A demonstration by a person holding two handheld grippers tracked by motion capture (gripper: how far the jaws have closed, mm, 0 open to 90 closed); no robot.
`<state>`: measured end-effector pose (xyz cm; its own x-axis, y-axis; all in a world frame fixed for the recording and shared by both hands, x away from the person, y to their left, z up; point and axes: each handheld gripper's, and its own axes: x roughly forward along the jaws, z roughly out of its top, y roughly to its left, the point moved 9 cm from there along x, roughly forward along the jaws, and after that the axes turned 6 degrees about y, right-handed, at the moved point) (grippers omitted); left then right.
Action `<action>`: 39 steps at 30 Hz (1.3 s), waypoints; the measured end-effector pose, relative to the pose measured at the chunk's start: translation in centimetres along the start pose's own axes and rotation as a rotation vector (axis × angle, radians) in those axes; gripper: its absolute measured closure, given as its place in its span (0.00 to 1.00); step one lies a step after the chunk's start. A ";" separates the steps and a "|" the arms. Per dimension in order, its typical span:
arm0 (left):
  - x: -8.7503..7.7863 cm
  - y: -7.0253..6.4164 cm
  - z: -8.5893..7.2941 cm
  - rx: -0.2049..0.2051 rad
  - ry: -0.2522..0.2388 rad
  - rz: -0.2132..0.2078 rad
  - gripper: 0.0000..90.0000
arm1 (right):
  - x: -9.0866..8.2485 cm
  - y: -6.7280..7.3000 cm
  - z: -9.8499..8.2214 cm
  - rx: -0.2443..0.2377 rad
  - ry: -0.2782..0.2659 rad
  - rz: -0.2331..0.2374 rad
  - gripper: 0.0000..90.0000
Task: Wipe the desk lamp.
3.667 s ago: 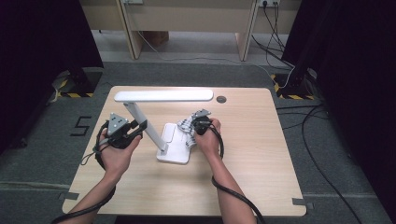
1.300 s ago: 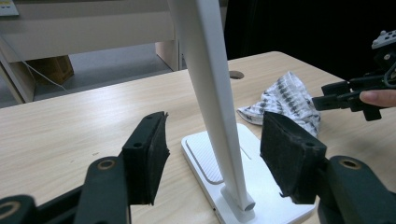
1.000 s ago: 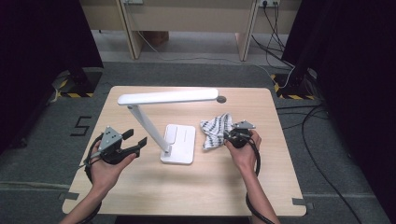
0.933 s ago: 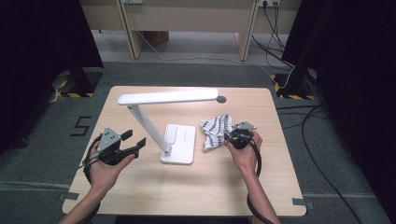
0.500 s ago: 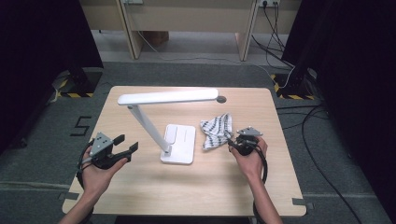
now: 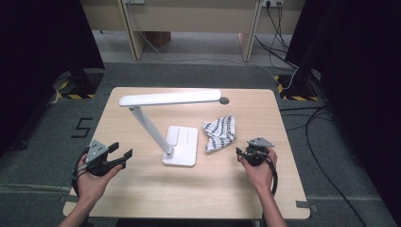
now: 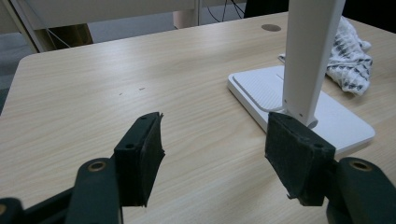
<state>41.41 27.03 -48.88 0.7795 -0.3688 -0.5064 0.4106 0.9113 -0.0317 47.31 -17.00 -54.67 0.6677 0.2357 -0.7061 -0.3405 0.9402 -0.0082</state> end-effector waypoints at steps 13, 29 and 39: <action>0.4 1.6 -2.2 -0.011 0.025 0.014 0.40 | -1.1 -0.5 -1.8 0.014 -0.004 0.003 0.48; 0.9 3.4 -5.4 -0.050 0.045 0.067 0.41 | -2.6 -2.2 -4.1 0.048 -0.039 -0.017 0.48; 0.8 3.8 -5.8 -0.061 0.035 0.069 0.41 | -3.2 -1.9 -4.4 0.065 -0.087 -0.019 0.48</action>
<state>40.86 31.24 -54.41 0.7878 -0.2989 -0.5386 0.3256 0.9443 -0.0478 42.90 -20.64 -55.48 0.7295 0.2353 -0.6423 -0.2855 0.9580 0.0266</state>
